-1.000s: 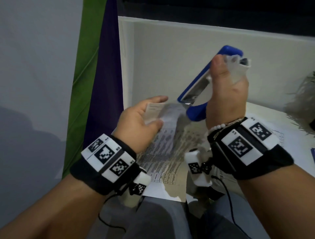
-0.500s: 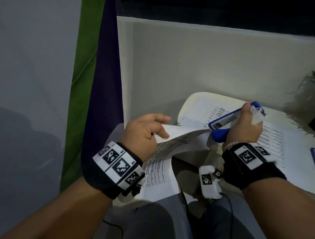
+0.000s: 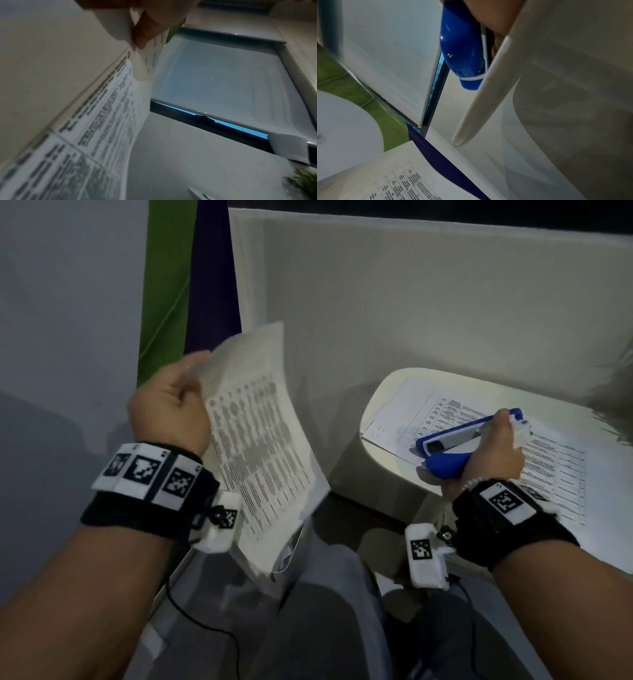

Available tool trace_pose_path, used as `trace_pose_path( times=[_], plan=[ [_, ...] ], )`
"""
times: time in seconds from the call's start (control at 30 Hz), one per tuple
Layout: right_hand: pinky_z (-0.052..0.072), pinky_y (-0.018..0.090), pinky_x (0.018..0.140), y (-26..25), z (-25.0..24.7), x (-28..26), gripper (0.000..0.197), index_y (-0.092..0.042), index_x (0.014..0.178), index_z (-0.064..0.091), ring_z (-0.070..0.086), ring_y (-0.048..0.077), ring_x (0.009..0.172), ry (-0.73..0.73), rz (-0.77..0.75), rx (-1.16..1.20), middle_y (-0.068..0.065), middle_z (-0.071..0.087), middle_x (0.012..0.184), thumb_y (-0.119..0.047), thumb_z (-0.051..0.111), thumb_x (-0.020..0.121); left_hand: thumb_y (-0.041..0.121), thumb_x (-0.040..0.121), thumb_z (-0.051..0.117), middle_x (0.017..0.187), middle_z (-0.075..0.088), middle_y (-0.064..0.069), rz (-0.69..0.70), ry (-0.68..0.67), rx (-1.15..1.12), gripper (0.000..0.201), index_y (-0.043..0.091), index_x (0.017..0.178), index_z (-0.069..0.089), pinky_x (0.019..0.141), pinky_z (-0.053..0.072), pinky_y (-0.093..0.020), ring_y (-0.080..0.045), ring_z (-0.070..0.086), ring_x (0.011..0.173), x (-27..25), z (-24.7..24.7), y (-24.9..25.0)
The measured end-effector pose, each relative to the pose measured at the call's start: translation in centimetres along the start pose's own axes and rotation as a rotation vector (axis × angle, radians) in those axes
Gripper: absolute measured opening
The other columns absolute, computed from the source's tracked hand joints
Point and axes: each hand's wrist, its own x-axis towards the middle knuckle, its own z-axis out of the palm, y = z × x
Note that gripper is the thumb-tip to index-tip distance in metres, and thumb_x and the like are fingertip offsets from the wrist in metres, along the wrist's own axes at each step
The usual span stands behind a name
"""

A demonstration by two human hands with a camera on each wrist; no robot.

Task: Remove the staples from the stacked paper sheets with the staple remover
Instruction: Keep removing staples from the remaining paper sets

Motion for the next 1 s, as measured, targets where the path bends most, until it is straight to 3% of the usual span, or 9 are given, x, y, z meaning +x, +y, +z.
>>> trace_pose_path(
  times=[0.1,0.13,0.27,0.43,0.53,0.63,0.73,0.87,1.0],
  plan=[
    [0.053,0.064,0.073,0.3,0.0,0.0,0.040,-0.030,0.084,0.054,0.068,0.036,0.090,0.003,-0.042,-0.043,0.006,0.065,0.095,-0.064,0.061,0.064,0.008,0.088,0.045,0.107,0.067,0.006,-0.034,0.054,-0.040,0.036,0.027,0.107,0.068,0.092,0.049,-0.025,-0.010,0.063,0.100,0.2,0.3,-1.9],
    [0.054,0.062,0.075,0.5,-0.1,0.2,0.045,-0.030,0.085,0.056,0.068,0.036,0.090,0.013,-0.048,-0.054,0.008,0.067,0.100,-0.066,0.061,0.059,0.008,0.088,0.046,0.106,0.067,0.007,-0.057,0.050,-0.061,0.035,0.028,0.107,0.068,0.091,0.049,-0.024,-0.010,0.063,0.100,-0.1,0.7,-2.6],
    [0.053,0.064,0.075,0.7,-0.1,0.4,0.045,-0.026,0.091,0.057,0.068,0.036,0.092,-0.004,-0.082,-0.035,0.014,0.066,0.110,-0.062,0.060,0.065,0.003,0.093,0.043,0.109,0.063,0.009,-0.117,0.011,-0.062,0.036,0.025,0.111,0.064,0.085,0.044,-0.007,-0.002,0.058,0.099,-2.7,1.8,-5.2],
    [0.053,0.059,0.082,0.7,0.0,0.4,0.041,-0.029,0.083,0.056,0.068,0.031,0.092,-0.006,-0.093,-0.047,0.002,0.065,0.093,-0.062,0.060,0.059,0.005,0.097,0.038,0.115,0.060,0.006,-0.310,0.004,-0.063,0.038,0.028,0.115,0.062,0.078,0.043,-0.005,-0.011,0.057,0.103,-4.6,3.3,-8.7],
    [0.052,0.060,0.083,0.8,0.0,0.5,0.040,-0.029,0.082,0.057,0.068,0.032,0.092,-0.001,-0.114,-0.040,0.003,0.066,0.092,-0.061,0.061,0.058,0.005,0.097,0.038,0.115,0.059,0.004,-0.409,0.024,-0.122,0.037,0.025,0.118,0.062,0.072,0.044,-0.004,-0.011,0.056,0.101,-6.2,4.8,-9.2],
    [0.052,0.061,0.084,1.1,-0.1,0.5,0.040,-0.030,0.087,0.058,0.068,0.030,0.093,0.001,-0.128,-0.072,0.004,0.066,0.096,-0.061,0.061,0.062,0.000,0.095,0.039,0.108,0.060,0.005,-0.384,0.013,-0.151,0.039,0.026,0.114,0.062,0.065,0.042,0.003,-0.008,0.056,0.095,-7.4,5.8,-9.0],
    [0.052,0.060,0.085,1.2,0.0,0.4,0.036,-0.029,0.086,0.057,0.067,0.030,0.094,0.000,-0.139,-0.068,-0.001,0.063,0.088,-0.059,0.061,0.066,0.000,0.094,0.040,0.107,0.061,0.005,-0.335,0.018,-0.146,0.040,0.030,0.110,0.061,0.067,0.042,0.002,-0.006,0.057,0.094,-7.3,6.2,-8.9],
    [0.052,0.060,0.084,1.3,0.0,0.8,0.057,-0.028,0.083,0.058,0.069,0.030,0.089,0.016,-0.154,-0.087,0.003,0.069,0.089,-0.070,0.059,0.044,0.004,0.096,0.041,0.108,0.062,0.003,-0.288,0.086,-0.179,0.030,0.015,0.112,0.064,0.071,0.045,-0.002,-0.006,0.058,0.095,-7.1,6.7,-9.5],
    [0.053,0.058,0.085,1.3,0.1,0.9,0.053,-0.027,0.082,0.058,0.068,0.031,0.093,0.019,-0.169,-0.078,0.002,0.067,0.088,-0.067,0.062,0.046,0.016,0.097,0.045,0.101,0.062,0.010,-0.373,-0.113,-0.083,0.026,0.027,0.109,0.065,0.070,0.046,-0.009,-0.003,0.059,0.087,-7.6,7.3,-12.6]
  ],
)
